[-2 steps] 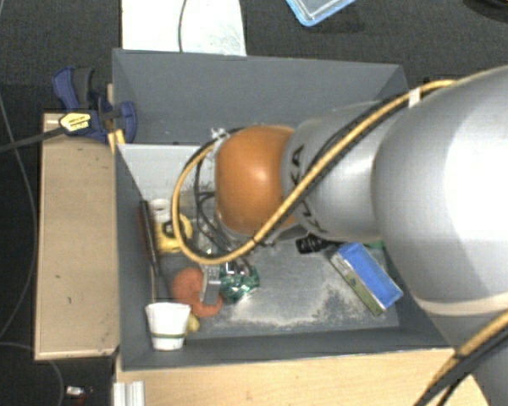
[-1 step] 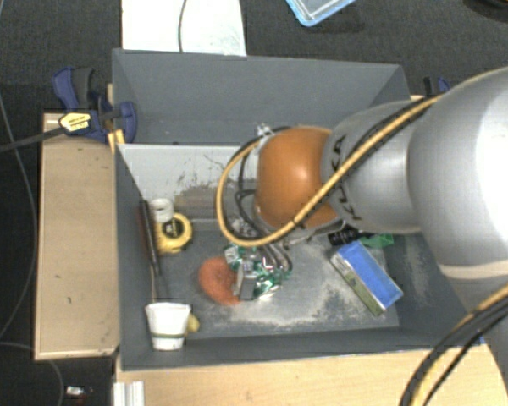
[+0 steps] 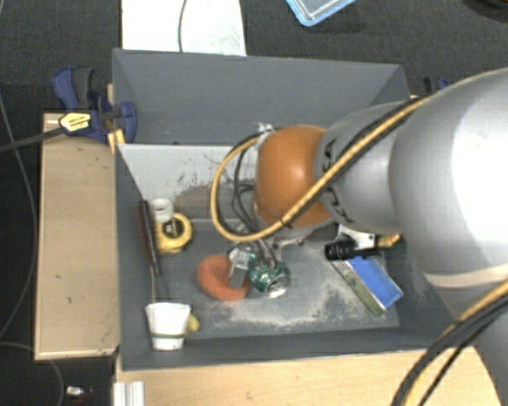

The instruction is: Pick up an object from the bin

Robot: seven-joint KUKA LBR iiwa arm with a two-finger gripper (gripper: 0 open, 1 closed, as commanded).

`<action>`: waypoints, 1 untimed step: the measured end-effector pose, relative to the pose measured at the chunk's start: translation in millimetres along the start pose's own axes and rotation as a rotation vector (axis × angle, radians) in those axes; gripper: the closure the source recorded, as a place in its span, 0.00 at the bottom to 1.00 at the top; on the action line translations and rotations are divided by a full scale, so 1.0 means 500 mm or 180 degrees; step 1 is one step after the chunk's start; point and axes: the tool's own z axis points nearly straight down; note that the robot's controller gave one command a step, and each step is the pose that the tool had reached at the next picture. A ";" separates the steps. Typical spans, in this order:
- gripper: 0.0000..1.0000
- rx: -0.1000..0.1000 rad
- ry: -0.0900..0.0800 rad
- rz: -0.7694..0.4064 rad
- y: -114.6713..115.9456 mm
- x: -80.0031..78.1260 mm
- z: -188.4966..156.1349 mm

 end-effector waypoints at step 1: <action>1.00 -0.0001 -0.0001 0.0016 0.000 0.000 0.000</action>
Offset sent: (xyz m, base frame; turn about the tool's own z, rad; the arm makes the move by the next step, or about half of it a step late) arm 0.0000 0.0000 0.0000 0.0000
